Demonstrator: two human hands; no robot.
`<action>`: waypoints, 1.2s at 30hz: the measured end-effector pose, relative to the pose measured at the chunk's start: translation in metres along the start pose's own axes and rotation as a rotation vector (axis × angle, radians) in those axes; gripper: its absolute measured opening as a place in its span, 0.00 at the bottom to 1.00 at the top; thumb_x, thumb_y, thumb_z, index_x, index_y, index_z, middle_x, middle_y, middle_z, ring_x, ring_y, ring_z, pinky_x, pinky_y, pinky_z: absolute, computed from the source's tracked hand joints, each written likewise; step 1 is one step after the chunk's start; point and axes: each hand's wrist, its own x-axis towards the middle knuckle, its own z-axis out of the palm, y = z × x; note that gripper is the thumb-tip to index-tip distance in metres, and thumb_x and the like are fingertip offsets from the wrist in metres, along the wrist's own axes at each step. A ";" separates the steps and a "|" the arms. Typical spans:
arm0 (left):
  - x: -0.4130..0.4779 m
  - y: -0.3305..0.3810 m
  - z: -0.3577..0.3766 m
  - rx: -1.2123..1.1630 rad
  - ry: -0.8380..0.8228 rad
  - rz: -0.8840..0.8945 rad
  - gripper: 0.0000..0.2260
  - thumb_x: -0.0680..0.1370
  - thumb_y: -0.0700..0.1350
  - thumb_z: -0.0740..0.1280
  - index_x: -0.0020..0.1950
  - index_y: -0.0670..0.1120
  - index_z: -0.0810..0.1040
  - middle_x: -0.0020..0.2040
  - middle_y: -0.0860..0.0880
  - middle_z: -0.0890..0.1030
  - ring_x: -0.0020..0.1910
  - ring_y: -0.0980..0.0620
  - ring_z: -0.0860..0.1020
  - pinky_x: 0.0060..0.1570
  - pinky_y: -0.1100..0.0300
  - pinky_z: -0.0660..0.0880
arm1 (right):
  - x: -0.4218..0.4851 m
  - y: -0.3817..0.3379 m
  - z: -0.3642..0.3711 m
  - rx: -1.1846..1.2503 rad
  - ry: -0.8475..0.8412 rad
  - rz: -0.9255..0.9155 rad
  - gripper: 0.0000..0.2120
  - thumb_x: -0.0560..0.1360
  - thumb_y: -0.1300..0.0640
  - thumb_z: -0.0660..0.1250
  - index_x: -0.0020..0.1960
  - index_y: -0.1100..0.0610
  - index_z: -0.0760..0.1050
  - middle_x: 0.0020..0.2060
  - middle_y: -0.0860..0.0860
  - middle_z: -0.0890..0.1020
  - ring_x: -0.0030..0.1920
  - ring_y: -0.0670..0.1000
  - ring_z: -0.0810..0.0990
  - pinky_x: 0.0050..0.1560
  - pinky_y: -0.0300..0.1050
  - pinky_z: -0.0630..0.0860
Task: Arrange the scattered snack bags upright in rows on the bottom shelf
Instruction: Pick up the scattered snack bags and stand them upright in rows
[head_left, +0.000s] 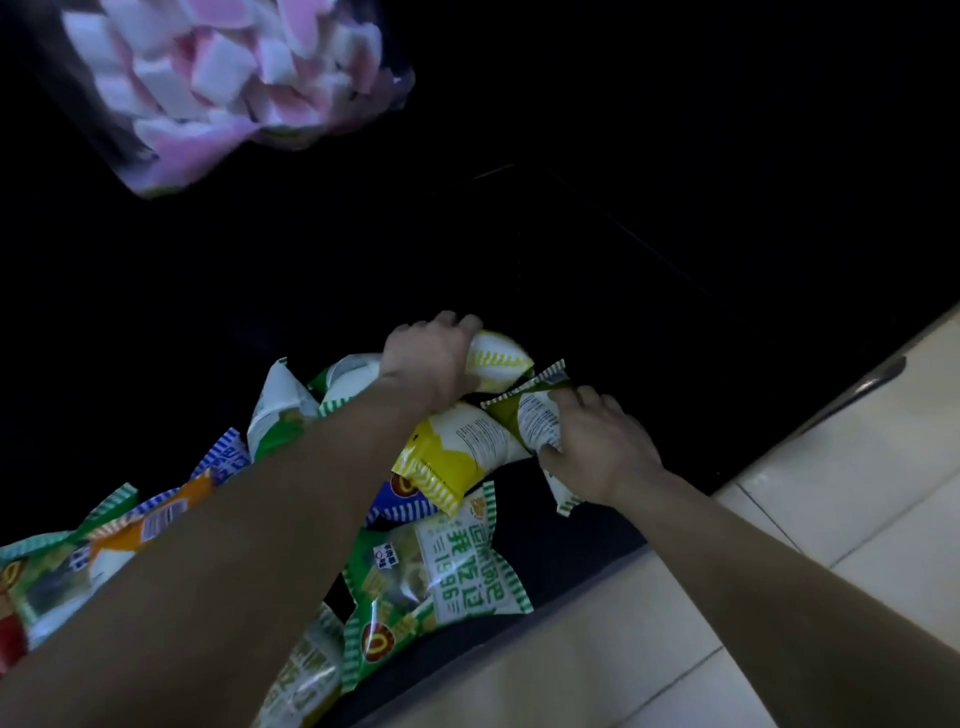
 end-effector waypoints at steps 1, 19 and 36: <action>0.003 -0.001 -0.003 -0.079 0.021 -0.034 0.30 0.72 0.60 0.70 0.71 0.54 0.66 0.63 0.47 0.75 0.59 0.42 0.77 0.51 0.50 0.74 | 0.000 0.002 -0.001 0.021 0.010 0.007 0.30 0.77 0.44 0.63 0.74 0.55 0.60 0.68 0.56 0.67 0.67 0.59 0.67 0.61 0.55 0.72; 0.019 -0.039 -0.015 -0.932 0.392 -0.399 0.06 0.74 0.53 0.70 0.38 0.54 0.78 0.39 0.50 0.83 0.41 0.47 0.83 0.46 0.53 0.81 | 0.001 -0.013 0.003 0.149 0.101 0.051 0.30 0.78 0.46 0.63 0.75 0.55 0.59 0.68 0.56 0.69 0.67 0.59 0.67 0.61 0.55 0.72; 0.045 -0.023 -0.007 -0.847 0.311 -0.416 0.06 0.78 0.50 0.68 0.44 0.48 0.80 0.42 0.47 0.82 0.43 0.47 0.80 0.44 0.57 0.76 | 0.031 -0.026 -0.002 0.199 -0.018 0.048 0.37 0.79 0.44 0.62 0.80 0.52 0.48 0.76 0.56 0.63 0.74 0.59 0.60 0.67 0.55 0.67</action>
